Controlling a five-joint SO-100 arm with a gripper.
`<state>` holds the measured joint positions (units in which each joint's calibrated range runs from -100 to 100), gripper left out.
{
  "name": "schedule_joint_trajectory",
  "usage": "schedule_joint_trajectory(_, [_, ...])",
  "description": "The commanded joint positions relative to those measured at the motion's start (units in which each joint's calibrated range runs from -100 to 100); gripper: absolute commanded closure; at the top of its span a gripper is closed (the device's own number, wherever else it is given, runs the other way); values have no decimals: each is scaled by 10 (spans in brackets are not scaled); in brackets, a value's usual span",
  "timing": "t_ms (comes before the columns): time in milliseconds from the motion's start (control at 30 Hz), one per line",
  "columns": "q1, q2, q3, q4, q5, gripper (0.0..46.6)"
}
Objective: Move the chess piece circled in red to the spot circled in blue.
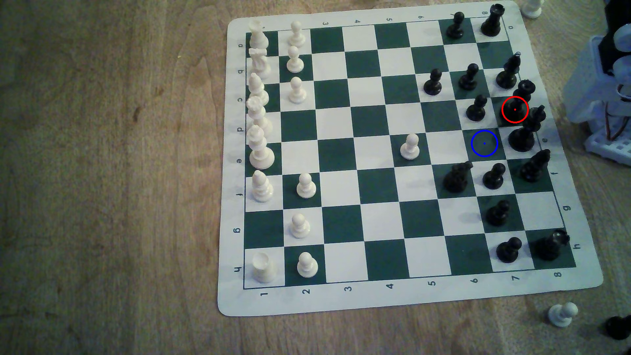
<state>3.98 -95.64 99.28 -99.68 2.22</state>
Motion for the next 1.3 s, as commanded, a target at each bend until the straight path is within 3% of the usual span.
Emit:
schedule_joint_trajectory(0, [0,-1,7,-1,3,421])
schedule_joint_trajectory(900, [-8,-1,7,0,2,422])
schedule_joint_trajectory(967, [-3,-1,7,17,2,391])
schedule_joint_trajectory(1167, [-26,-1,7,166,7,427])
schedule_joint_trajectory(1267, [-26,-1,7,279,28,464])
